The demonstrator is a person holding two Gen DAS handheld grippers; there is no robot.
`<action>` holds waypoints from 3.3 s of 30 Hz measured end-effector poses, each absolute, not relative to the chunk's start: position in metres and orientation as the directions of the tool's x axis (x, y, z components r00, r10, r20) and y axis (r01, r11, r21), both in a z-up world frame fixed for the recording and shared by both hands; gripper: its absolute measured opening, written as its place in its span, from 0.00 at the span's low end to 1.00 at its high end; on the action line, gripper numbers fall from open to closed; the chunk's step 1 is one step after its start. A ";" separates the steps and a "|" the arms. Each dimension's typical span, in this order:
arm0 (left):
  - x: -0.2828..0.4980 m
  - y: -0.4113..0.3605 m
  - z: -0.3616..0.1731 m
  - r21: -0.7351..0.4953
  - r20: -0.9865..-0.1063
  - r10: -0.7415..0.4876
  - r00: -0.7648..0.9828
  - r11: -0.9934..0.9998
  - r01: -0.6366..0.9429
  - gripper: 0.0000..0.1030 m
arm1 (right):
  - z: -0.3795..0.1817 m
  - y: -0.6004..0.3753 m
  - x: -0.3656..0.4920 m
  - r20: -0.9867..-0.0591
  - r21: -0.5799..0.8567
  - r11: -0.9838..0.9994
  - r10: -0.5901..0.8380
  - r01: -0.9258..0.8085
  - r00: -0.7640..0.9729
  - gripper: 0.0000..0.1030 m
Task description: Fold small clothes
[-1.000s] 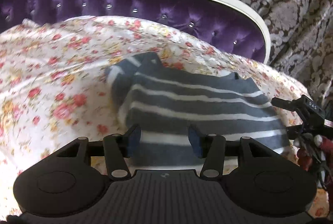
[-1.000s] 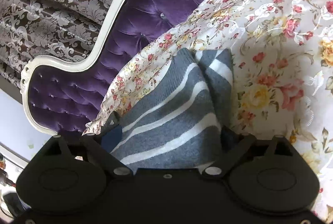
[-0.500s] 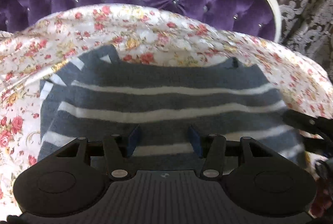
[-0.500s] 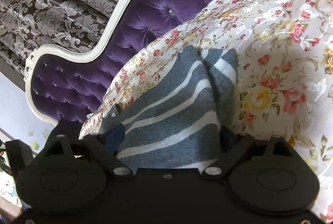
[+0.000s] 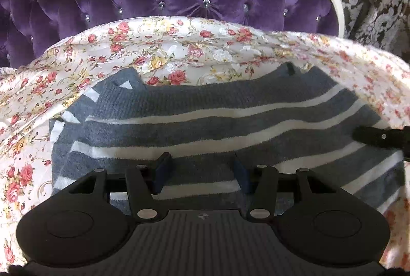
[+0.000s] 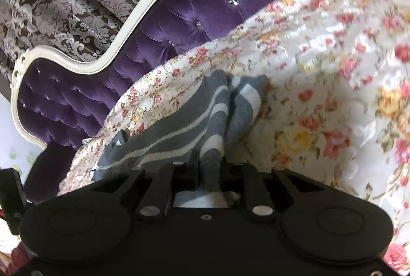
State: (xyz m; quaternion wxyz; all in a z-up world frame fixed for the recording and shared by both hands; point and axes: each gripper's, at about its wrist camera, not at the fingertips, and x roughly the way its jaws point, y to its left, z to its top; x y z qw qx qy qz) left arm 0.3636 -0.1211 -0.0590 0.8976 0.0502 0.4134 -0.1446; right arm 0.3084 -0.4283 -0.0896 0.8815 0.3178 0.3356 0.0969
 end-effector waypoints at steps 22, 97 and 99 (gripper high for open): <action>0.298 0.045 -0.053 -0.201 -0.745 -0.202 0.636 0.977 0.076 0.49 | -0.059 -0.386 0.303 -0.539 0.442 0.897 0.269 -0.004 0.798 0.21; 0.308 0.108 -0.030 -0.247 -0.763 -0.160 0.627 0.968 -0.054 0.73 | -0.015 -0.134 0.336 -0.590 0.178 0.950 0.312 -0.256 0.744 0.16; 0.307 0.106 -0.031 -0.241 -0.763 -0.157 0.627 0.969 -0.051 0.73 | -0.024 -0.125 0.339 -0.621 0.167 0.948 0.315 -0.272 0.717 0.19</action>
